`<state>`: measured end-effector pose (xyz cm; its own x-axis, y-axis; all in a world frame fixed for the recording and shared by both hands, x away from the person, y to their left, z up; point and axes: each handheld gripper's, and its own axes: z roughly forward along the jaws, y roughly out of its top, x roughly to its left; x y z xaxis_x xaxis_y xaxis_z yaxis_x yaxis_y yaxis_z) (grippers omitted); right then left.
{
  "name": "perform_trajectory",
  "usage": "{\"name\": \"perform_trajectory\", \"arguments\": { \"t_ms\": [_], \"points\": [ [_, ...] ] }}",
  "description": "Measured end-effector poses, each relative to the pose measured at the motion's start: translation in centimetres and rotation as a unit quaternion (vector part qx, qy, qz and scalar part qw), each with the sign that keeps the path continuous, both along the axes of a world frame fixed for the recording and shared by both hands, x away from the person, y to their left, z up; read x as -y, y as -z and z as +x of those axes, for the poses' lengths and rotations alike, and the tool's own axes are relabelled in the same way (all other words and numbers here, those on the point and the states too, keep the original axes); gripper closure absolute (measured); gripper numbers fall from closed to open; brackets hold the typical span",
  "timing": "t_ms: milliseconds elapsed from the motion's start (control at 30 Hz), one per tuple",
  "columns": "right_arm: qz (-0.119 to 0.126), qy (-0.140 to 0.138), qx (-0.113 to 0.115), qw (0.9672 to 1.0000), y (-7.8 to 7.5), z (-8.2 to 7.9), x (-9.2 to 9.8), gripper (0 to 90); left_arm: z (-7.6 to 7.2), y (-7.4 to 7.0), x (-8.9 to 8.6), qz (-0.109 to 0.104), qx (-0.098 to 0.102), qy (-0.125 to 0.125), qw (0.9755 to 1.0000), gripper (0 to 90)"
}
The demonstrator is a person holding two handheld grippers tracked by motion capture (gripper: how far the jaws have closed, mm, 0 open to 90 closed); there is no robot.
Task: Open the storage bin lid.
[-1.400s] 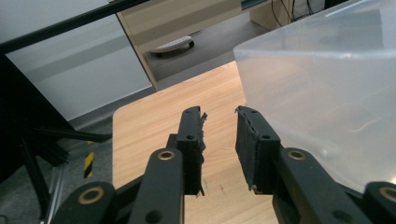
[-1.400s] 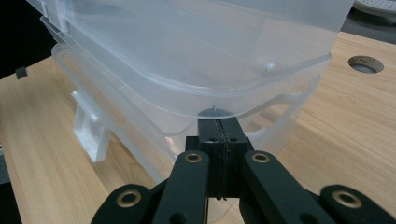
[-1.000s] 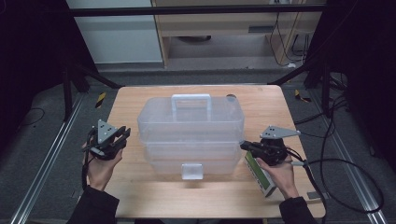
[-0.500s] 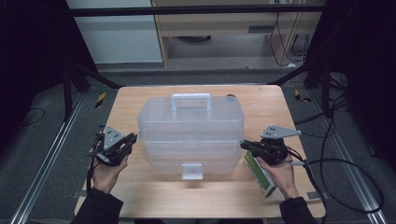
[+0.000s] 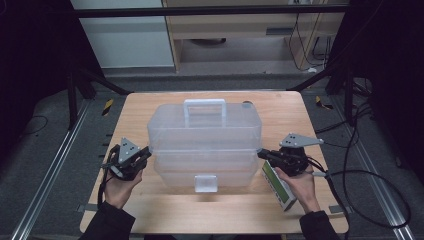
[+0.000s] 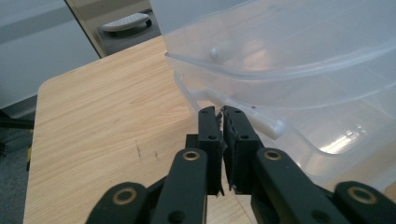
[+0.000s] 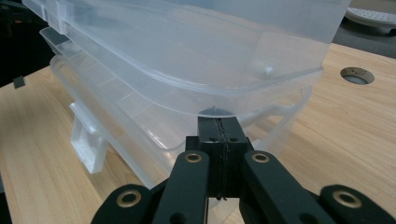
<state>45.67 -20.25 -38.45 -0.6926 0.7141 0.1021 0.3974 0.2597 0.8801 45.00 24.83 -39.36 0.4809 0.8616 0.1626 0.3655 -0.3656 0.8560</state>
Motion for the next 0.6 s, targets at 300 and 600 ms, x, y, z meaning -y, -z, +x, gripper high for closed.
{"name": "perform_trajectory", "arguments": {
  "t_ms": [300, 600],
  "points": [
    [-0.002, -0.002, 0.004, 1.0000, -0.20, 0.13, -0.20, 90.0, -0.12, 0.29, 0.72, -0.007, 0.026, -0.006, 0.9996, 68.7],
    [-0.001, -0.004, 0.005, 1.0000, -0.23, 0.18, -0.31, 90.0, -0.40, -0.28, 0.54, -0.016, 0.054, -0.008, 0.9984, 66.0]
  ]
}}
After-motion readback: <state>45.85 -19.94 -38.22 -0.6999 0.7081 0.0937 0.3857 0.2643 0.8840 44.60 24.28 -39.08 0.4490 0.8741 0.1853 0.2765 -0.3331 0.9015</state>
